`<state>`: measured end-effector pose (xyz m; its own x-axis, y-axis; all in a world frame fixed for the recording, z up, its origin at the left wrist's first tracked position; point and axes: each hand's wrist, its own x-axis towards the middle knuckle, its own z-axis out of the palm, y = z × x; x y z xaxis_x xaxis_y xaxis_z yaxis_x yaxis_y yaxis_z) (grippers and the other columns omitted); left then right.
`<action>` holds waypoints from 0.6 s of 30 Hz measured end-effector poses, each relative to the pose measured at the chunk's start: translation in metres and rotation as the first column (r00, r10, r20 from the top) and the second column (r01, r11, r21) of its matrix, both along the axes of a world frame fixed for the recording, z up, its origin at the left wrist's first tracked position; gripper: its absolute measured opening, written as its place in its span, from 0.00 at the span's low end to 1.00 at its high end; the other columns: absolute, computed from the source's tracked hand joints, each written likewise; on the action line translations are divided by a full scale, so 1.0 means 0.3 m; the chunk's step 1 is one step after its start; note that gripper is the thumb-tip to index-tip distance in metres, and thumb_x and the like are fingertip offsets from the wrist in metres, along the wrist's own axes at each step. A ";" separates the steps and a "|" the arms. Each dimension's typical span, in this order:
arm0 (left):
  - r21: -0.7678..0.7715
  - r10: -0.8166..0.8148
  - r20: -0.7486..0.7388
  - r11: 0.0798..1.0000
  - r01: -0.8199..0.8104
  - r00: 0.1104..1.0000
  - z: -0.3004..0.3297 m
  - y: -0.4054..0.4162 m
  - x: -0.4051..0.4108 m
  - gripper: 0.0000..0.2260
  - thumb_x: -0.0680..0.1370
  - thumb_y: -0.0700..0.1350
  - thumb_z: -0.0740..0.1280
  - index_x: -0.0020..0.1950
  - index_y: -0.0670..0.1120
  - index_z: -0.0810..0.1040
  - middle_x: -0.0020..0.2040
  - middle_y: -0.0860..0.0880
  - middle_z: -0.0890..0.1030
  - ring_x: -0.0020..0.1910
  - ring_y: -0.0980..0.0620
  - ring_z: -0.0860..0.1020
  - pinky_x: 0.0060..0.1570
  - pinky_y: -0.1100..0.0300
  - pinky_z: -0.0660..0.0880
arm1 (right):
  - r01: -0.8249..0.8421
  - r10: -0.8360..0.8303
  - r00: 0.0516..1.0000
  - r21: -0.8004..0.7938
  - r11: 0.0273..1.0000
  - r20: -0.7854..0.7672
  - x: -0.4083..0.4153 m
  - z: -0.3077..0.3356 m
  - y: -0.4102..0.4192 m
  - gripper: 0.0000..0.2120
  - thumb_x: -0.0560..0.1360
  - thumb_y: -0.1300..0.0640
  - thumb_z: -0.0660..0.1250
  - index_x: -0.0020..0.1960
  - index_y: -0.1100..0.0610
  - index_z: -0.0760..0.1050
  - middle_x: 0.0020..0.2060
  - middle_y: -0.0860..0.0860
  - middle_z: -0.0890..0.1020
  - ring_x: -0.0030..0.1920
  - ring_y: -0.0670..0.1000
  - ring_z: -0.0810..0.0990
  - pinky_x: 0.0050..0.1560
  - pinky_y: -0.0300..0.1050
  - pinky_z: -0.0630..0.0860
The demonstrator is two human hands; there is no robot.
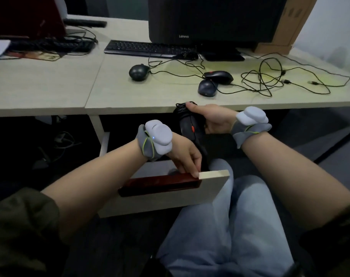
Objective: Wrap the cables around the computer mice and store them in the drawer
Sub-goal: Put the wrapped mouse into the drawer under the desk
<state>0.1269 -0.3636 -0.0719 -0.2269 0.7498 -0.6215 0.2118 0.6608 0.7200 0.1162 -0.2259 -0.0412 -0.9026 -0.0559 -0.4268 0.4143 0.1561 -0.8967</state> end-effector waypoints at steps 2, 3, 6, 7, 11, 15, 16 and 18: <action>0.015 0.023 0.104 1.000 -0.024 0.994 -0.026 -0.030 -0.007 0.06 0.76 0.36 0.65 0.42 0.45 0.76 0.29 0.54 0.82 0.30 0.61 0.80 0.34 0.70 0.78 | -0.048 0.044 0.996 0.050 0.998 0.081 -0.022 -0.022 -0.025 0.22 0.75 0.44 0.63 0.60 0.59 0.72 0.52 0.55 0.79 0.50 0.53 0.78 0.57 0.50 0.74; -0.007 0.046 0.172 0.999 -0.045 0.984 -0.036 -0.056 -0.021 0.05 0.77 0.36 0.63 0.43 0.44 0.76 0.30 0.54 0.83 0.31 0.61 0.81 0.36 0.69 0.78 | -0.077 0.067 0.991 0.080 0.994 0.118 -0.033 -0.033 -0.037 0.20 0.75 0.44 0.63 0.58 0.58 0.73 0.51 0.54 0.79 0.49 0.52 0.79 0.55 0.49 0.75; -0.219 0.212 0.074 0.957 -0.192 0.974 -0.077 -0.146 -0.111 0.11 0.81 0.41 0.57 0.42 0.41 0.75 0.33 0.49 0.83 0.28 0.59 0.81 0.32 0.68 0.78 | -0.137 0.103 0.981 0.206 0.969 0.167 -0.067 -0.052 -0.080 0.18 0.74 0.43 0.65 0.49 0.59 0.75 0.44 0.53 0.80 0.43 0.51 0.80 0.43 0.44 0.79; -0.261 0.302 -0.017 0.919 -0.296 0.953 -0.089 -0.175 -0.143 0.13 0.81 0.42 0.55 0.41 0.41 0.74 0.35 0.47 0.81 0.25 0.58 0.80 0.29 0.68 0.76 | -0.136 0.099 0.984 0.259 0.956 0.151 -0.082 -0.057 -0.100 0.17 0.73 0.43 0.65 0.47 0.58 0.75 0.42 0.52 0.80 0.41 0.50 0.79 0.39 0.42 0.78; -0.073 0.771 0.127 0.634 -0.770 0.624 -0.122 -0.224 -0.252 0.15 0.82 0.42 0.49 0.55 0.36 0.72 0.52 0.37 0.77 0.45 0.44 0.83 0.47 0.57 0.78 | -0.078 0.046 0.993 0.313 0.947 0.109 -0.156 -0.113 -0.189 0.17 0.73 0.42 0.66 0.43 0.57 0.73 0.39 0.51 0.78 0.39 0.50 0.77 0.38 0.43 0.74; -0.024 0.851 0.406 0.373 -0.927 0.332 -0.135 -0.211 -0.287 0.12 0.81 0.46 0.52 0.44 0.42 0.70 0.42 0.43 0.73 0.37 0.49 0.72 0.45 0.55 0.75 | 0.050 -0.066 0.990 0.126 0.991 0.121 -0.206 -0.205 -0.221 0.16 0.75 0.45 0.65 0.48 0.59 0.74 0.44 0.55 0.79 0.45 0.54 0.78 0.46 0.48 0.76; -0.019 0.862 0.396 0.352 -0.936 0.317 -0.136 -0.204 -0.294 0.12 0.81 0.49 0.53 0.44 0.43 0.70 0.42 0.44 0.72 0.36 0.50 0.71 0.43 0.56 0.74 | 0.084 -0.092 0.987 0.071 0.994 0.133 -0.227 -0.220 -0.228 0.17 0.76 0.46 0.63 0.53 0.60 0.75 0.45 0.55 0.79 0.47 0.54 0.78 0.46 0.46 0.76; 0.060 0.896 0.285 0.337 -0.940 0.339 -0.148 -0.192 -0.309 0.13 0.79 0.53 0.59 0.50 0.43 0.72 0.47 0.42 0.74 0.42 0.48 0.74 0.48 0.55 0.75 | 0.125 -0.127 0.981 0.021 0.992 0.149 -0.248 -0.234 -0.243 0.20 0.79 0.49 0.58 0.62 0.63 0.71 0.48 0.57 0.79 0.46 0.54 0.76 0.48 0.45 0.76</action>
<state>0.0340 -0.4214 -0.1163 -0.7551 0.2285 -0.6145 -0.5798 0.2048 0.7886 0.0416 -0.2987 -0.1115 -0.8279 0.0604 -0.5575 0.5607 0.1043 -0.8214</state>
